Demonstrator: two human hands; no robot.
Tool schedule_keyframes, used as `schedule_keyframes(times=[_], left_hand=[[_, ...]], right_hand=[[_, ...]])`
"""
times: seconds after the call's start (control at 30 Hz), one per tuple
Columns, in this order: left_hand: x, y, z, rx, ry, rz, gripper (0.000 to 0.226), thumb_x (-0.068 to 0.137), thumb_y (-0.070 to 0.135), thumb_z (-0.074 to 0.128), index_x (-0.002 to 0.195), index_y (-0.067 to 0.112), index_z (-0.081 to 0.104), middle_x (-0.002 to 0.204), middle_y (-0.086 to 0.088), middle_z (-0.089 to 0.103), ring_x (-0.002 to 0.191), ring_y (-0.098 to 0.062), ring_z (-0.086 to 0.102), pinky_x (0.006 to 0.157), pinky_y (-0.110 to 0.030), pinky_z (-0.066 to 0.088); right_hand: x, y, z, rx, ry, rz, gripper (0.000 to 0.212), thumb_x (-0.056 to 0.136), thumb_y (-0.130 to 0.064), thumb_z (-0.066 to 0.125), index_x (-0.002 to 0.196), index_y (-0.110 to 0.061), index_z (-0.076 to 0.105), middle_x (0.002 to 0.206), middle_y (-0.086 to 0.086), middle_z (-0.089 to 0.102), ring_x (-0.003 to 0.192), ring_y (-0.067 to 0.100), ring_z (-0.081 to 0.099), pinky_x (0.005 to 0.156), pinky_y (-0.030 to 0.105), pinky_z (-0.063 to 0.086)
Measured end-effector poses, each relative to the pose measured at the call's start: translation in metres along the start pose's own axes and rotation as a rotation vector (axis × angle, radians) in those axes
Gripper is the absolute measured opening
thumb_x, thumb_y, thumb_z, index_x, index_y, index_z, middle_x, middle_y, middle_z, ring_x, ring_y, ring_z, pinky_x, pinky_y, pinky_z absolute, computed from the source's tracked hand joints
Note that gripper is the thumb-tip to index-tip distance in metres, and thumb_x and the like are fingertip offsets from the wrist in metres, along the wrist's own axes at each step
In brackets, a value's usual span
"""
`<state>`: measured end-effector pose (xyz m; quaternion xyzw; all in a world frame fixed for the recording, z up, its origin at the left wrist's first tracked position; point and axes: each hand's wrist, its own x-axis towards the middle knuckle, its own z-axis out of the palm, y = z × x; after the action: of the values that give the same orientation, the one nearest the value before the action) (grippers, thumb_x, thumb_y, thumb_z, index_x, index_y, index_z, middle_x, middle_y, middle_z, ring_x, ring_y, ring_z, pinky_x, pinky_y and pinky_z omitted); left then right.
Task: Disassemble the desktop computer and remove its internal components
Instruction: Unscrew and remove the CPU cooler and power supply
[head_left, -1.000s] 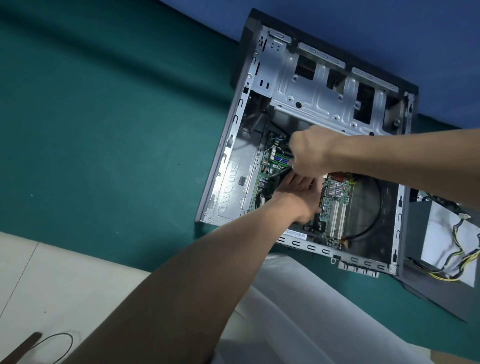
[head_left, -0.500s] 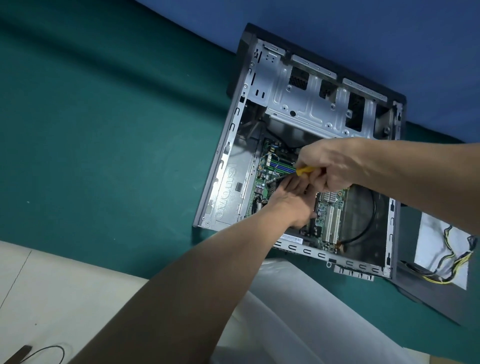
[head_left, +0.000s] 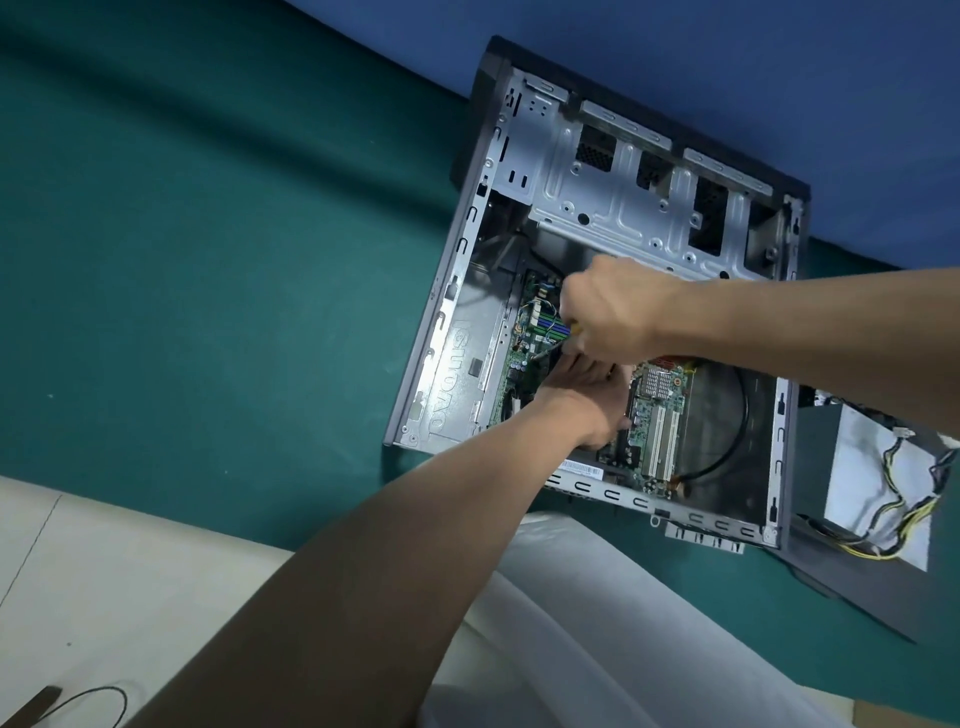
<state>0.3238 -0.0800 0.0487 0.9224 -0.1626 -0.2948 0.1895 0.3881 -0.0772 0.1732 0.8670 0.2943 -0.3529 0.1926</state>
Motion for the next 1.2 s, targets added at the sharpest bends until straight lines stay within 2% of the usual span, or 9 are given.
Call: schedule_keyframes(times=[0.13,0.2,0.47,0.57,0.73,0.83,0.9,1.1,1.2], left_hand=[[0.004,0.0,0.006,0.018,0.099,0.018,0.089,0.093,0.049,0.052,0.151,0.003,0.003,0.159,-0.01,0.002,0.147,-0.025,-0.005,0.118,-0.039,-0.006],[0.005,0.0,0.005,-0.009,0.109,0.028,0.086,0.091,0.048,0.055,0.15,0.004,0.01,0.159,-0.011,0.005,0.147,-0.025,-0.002,0.118,-0.039,-0.005],[-0.007,0.002,-0.004,-0.048,-0.021,-0.01,0.074,0.1,0.043,0.044,0.151,0.003,0.008,0.159,-0.014,0.015,0.147,-0.031,0.01,0.119,-0.04,0.006],[-0.01,0.004,-0.007,-0.045,-0.004,-0.014,0.063,0.1,0.042,0.044,0.145,0.004,0.023,0.147,-0.013,0.037,0.135,-0.029,0.035,0.114,-0.038,0.023],[-0.006,0.001,-0.005,-0.004,0.002,0.01,0.083,0.098,0.047,0.044,0.152,0.006,-0.003,0.162,-0.009,-0.002,0.148,-0.027,-0.008,0.118,-0.042,-0.006],[-0.002,0.001,-0.002,0.028,0.065,0.04,0.091,0.094,0.05,0.05,0.152,0.003,-0.003,0.16,-0.011,0.0,0.147,-0.028,-0.003,0.119,-0.042,-0.004],[-0.001,0.001,-0.002,0.053,0.055,0.047,0.091,0.094,0.049,0.05,0.151,0.003,-0.003,0.159,-0.013,0.001,0.147,-0.029,-0.001,0.119,-0.042,-0.004],[-0.003,0.003,-0.005,-0.013,-0.007,-0.008,0.084,0.098,0.044,0.046,0.152,0.004,-0.006,0.162,-0.01,-0.007,0.148,-0.027,-0.01,0.118,-0.04,-0.008],[-0.01,0.005,-0.008,-0.023,-0.029,-0.029,0.06,0.1,0.032,0.048,0.146,-0.001,0.025,0.155,-0.014,0.024,0.145,-0.031,0.017,0.118,-0.041,0.008]], right_hand=[[0.008,0.01,-0.005,1.083,-0.167,0.556,0.026,0.098,-0.027,0.052,0.09,-0.002,0.055,0.063,0.004,0.057,0.039,0.007,0.034,0.031,0.016,0.025],[0.011,0.012,-0.002,1.143,-0.264,0.659,0.024,0.101,-0.019,0.043,0.084,-0.004,0.051,0.056,0.003,0.043,0.037,0.008,0.023,0.029,0.015,0.02],[0.001,0.016,0.011,-0.598,0.06,-0.364,0.033,0.098,-0.028,0.043,0.073,-0.008,0.051,0.069,0.007,0.063,0.057,0.021,0.061,0.053,0.029,0.051],[0.0,0.022,0.014,-0.798,0.08,-0.511,0.033,0.1,-0.031,0.04,0.09,-0.006,0.058,0.077,0.005,0.065,0.068,0.023,0.064,0.062,0.034,0.055],[0.006,0.018,0.013,0.166,0.067,-0.032,0.03,0.09,-0.035,0.064,0.081,-0.006,0.067,0.074,0.008,0.069,0.063,0.019,0.065,0.055,0.031,0.054],[0.012,0.023,0.012,1.072,-0.142,0.541,0.026,0.096,-0.028,0.058,0.082,-0.006,0.058,0.059,0.004,0.06,0.036,0.007,0.038,0.033,0.016,0.027],[0.011,0.023,0.013,1.259,-0.283,0.7,0.023,0.099,-0.017,0.045,0.079,-0.007,0.052,0.057,0.001,0.043,0.038,0.006,0.022,0.03,0.015,0.018],[0.009,0.014,0.009,0.042,-0.008,0.034,0.029,0.097,-0.025,0.051,0.078,-0.004,0.058,0.071,0.007,0.06,0.06,0.019,0.055,0.05,0.025,0.044],[-0.001,0.01,0.007,-0.509,0.058,-0.346,0.03,0.098,-0.027,0.045,0.073,-0.01,0.052,0.065,0.004,0.061,0.058,0.022,0.062,0.053,0.03,0.053]])
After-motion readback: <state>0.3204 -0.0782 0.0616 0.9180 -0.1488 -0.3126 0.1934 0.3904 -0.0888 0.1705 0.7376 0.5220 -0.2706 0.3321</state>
